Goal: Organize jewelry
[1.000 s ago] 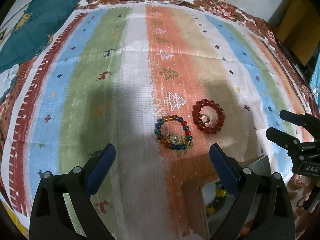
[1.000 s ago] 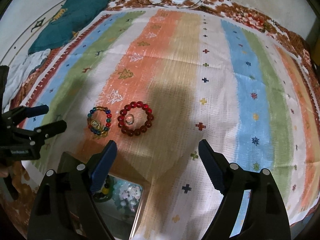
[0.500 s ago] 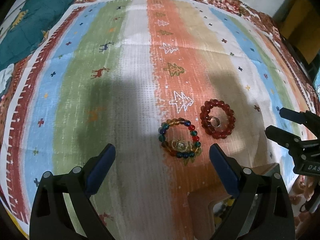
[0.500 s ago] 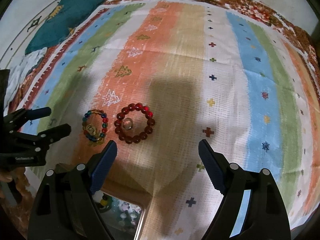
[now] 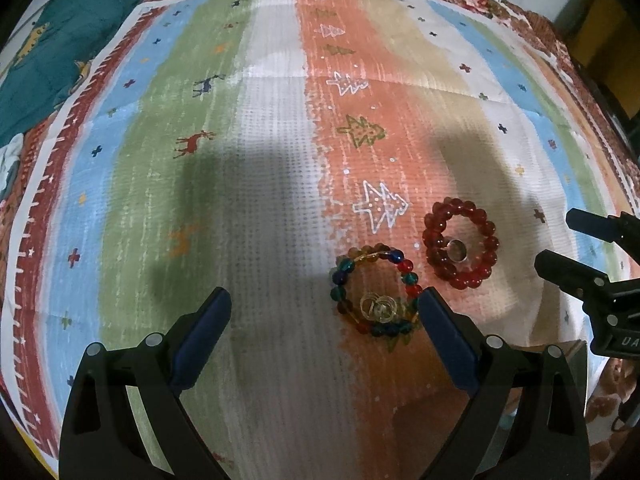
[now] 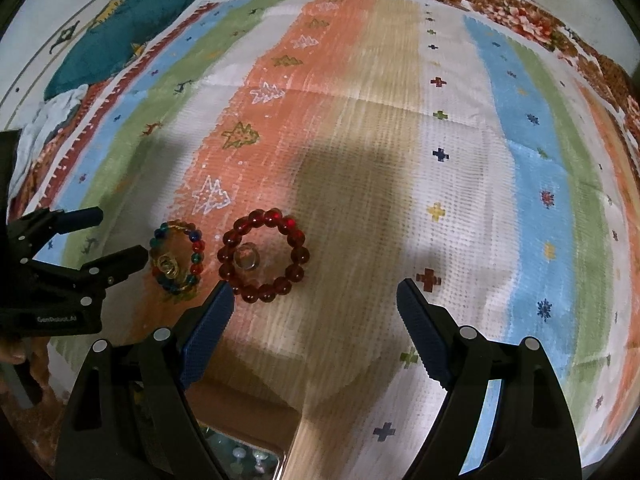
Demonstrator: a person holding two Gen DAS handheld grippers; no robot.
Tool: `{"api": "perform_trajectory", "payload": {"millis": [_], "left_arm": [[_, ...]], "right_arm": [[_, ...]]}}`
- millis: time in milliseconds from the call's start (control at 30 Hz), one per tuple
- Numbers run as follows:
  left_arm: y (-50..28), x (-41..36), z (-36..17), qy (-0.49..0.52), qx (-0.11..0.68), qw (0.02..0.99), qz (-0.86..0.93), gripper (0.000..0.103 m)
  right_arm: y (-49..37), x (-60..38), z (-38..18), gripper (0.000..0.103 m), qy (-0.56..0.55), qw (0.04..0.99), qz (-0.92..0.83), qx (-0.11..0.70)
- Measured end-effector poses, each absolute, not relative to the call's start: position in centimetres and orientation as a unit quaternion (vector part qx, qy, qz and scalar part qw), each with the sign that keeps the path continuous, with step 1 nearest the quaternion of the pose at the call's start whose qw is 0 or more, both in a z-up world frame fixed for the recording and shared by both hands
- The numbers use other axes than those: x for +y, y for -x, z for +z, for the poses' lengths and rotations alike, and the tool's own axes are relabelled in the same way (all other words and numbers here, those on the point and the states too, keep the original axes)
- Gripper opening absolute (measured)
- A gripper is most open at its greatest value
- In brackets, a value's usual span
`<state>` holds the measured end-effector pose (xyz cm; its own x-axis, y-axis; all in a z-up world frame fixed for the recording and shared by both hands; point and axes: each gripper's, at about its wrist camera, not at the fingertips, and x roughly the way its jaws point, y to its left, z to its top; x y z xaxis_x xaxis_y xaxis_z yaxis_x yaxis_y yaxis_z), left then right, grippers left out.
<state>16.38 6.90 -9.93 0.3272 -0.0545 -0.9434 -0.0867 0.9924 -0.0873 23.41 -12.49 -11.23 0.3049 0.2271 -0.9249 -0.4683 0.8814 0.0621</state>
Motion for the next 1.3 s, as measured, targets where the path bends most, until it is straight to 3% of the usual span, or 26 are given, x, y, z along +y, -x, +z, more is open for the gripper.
{"api": "perform_trajectory", "payload": {"millis": [600, 900, 1000, 1033, 1100, 1167, 1300], "left_arm": [[-17.9, 6.7, -11.7, 0.037, 0.594, 0.803, 0.019, 0.091], [-18.6, 6.7, -12.6, 0.019, 0.599, 0.800, 0.023, 0.084], [-18.7, 6.7, -13.0, 0.008, 0.601, 0.799, 0.029, 0.076], [-18.7, 6.8, -13.0, 0.008, 0.602, 0.798, 0.029, 0.075], [-18.6, 7.0, -13.0, 0.005, 0.602, 0.798, 0.031, 0.070], [-18.6, 7.1, -13.0, 0.005, 0.601, 0.798, 0.032, 0.057], [-18.5, 7.6, -13.0, 0.010, 0.602, 0.798, 0.033, 0.043]], "right_arm": [[-25.5, -11.2, -14.0, 0.084, 0.133, 0.788, 0.206, 0.565], [-26.6, -10.8, -15.8, 0.084, 0.147, 0.783, 0.195, 0.572], [-26.7, -10.6, -16.0, 0.083, 0.159, 0.785, 0.190, 0.568], [-26.8, -10.5, -16.1, 0.081, 0.159, 0.785, 0.190, 0.568], [-26.9, -10.5, -16.4, 0.066, 0.152, 0.780, 0.195, 0.575], [-26.9, -10.3, -16.3, 0.054, 0.155, 0.778, 0.199, 0.575], [-26.9, -10.0, -16.3, 0.029, 0.154, 0.773, 0.209, 0.579]]}}
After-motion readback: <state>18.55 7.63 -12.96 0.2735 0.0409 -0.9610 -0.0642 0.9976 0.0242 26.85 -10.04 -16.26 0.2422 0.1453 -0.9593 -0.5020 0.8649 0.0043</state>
